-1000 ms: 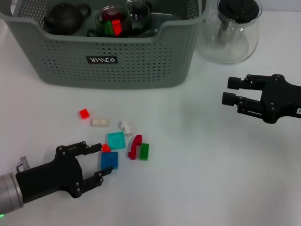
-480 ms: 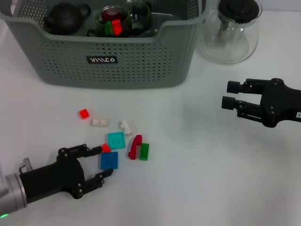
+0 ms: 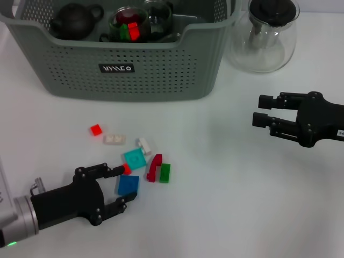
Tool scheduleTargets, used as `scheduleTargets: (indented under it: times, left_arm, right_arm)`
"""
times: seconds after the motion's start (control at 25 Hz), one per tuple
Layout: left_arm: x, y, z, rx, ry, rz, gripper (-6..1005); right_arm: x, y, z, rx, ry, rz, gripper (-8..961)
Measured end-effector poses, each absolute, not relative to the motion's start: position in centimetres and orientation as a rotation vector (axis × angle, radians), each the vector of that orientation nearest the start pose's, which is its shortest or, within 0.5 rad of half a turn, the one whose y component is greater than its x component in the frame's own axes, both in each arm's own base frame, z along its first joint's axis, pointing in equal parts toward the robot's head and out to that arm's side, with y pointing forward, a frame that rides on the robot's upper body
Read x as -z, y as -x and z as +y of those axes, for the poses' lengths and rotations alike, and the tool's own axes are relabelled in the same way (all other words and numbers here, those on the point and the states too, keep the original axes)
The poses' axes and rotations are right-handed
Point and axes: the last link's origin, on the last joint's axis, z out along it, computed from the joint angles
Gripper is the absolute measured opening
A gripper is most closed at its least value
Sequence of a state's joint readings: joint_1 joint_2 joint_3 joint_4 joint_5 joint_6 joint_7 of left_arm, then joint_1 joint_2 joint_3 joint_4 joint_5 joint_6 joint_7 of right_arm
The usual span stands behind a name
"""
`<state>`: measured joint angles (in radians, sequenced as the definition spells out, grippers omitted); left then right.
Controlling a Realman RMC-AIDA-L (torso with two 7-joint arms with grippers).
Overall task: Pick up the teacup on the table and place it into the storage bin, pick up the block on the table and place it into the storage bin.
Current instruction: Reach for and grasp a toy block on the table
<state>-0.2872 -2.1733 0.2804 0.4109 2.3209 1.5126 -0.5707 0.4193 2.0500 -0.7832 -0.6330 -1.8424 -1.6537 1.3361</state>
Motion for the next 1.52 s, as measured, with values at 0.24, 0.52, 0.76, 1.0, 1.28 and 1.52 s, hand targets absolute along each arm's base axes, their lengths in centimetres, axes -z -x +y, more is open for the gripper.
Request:
scheduleTargets:
  times: [0.24,0.52,0.76,1.0,1.28,1.52]
  left_arm:
    - [7.16,34.78,20.78,0.508,2.616,-0.320,573]
    - [7.01,34.65,20.92,0.524,2.603,-0.318,573]
    - [6.84,34.66,20.77,0.533,2.599,-0.317,572]
    - [6.98,34.70,20.69,0.529,2.602,-0.321,572]
    - [7.07,34.72,20.61,0.526,2.606,-0.323,571]
    - [6.93,34.80,20.88,0.513,2.605,-0.322,571]
  right_arm:
    - [-0.66,-27.50,29.67,-0.857,2.729,0.636,505]
    - [-0.73,-27.51,29.67,-0.859,2.729,0.635,505]
    - [-0.77,-27.42,29.81,-0.858,2.728,0.630,504]
    - [-0.77,-27.28,29.95,-0.859,2.730,0.623,504]
    - [-0.82,-27.30,30.05,-0.855,2.728,0.622,504]
    - [-0.82,-27.30,30.05,-0.855,2.728,0.627,504]
